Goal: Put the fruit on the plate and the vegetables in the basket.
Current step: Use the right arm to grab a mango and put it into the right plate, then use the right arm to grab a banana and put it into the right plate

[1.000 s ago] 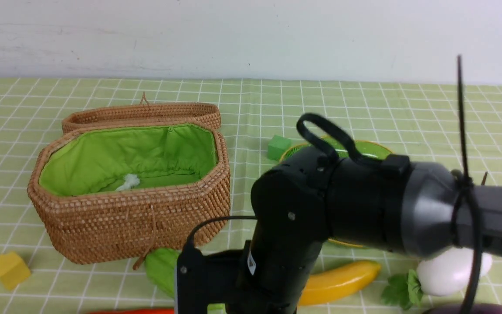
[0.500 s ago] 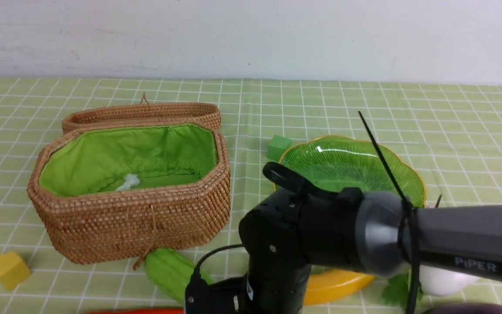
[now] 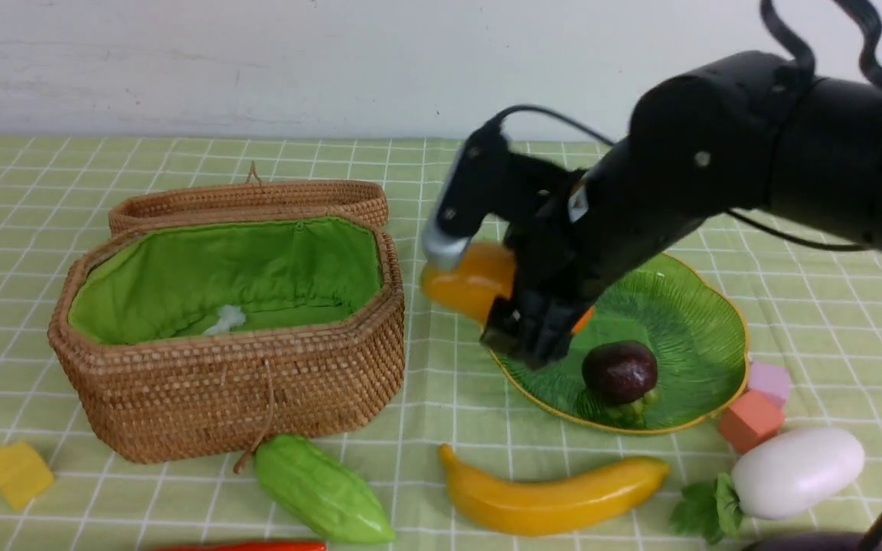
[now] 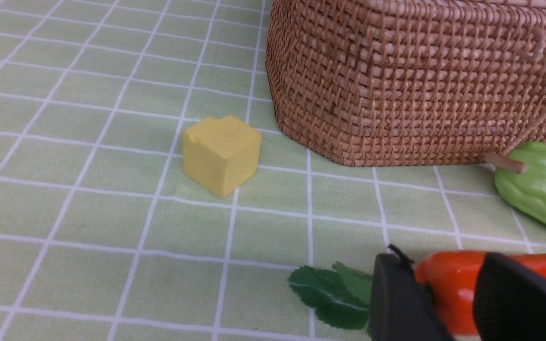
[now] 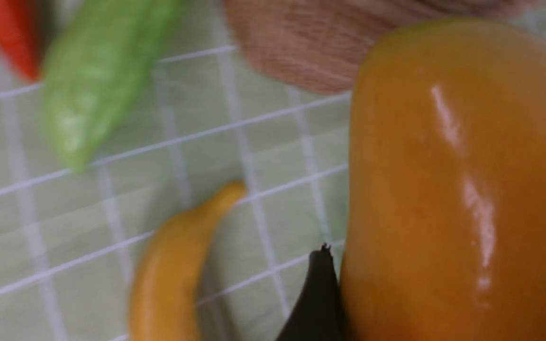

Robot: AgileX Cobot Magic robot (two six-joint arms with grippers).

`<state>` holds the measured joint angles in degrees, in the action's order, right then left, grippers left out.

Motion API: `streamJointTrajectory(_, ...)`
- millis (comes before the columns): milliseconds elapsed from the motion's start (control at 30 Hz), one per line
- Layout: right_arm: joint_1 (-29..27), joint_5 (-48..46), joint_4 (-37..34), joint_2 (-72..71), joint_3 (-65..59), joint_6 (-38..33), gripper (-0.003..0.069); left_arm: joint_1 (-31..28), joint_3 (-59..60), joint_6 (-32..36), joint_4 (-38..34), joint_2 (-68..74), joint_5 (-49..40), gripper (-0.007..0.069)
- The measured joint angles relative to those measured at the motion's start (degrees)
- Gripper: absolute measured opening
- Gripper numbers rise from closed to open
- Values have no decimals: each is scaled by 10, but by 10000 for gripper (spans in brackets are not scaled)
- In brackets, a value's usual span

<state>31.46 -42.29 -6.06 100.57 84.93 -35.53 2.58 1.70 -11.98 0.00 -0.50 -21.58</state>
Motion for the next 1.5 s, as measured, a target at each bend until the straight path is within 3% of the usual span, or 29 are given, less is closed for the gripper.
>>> streamJointTrajectory(33,0,0,0,0,0,0,596,0,0,0,0,0,0,239)
streamJointTrajectory(200,-105,57,-53,70,0,134,596,0,0,0,0,0,0,239)
streamJointTrajectory(367,-150,74,-70,120,0,221,596,0,0,0,0,0,0,239)
streamJointTrajectory(567,-172,84,-75,132,0,259,598,0,0,0,0,0,0,239)
streamJointTrajectory(833,-175,80,-76,132,0,263,671,0,0,0,0,0,0,239)
streamJointTrajectory(1100,-175,62,-51,84,0,262,622,0,0,0,0,0,0,239)
streamJointTrajectory(1233,-161,-6,-50,31,0,167,559,0,0,0,0,0,0,239)
streamJointTrajectory(1500,-61,-198,-115,-1,1,-128,484,0,0,0,0,0,0,239)
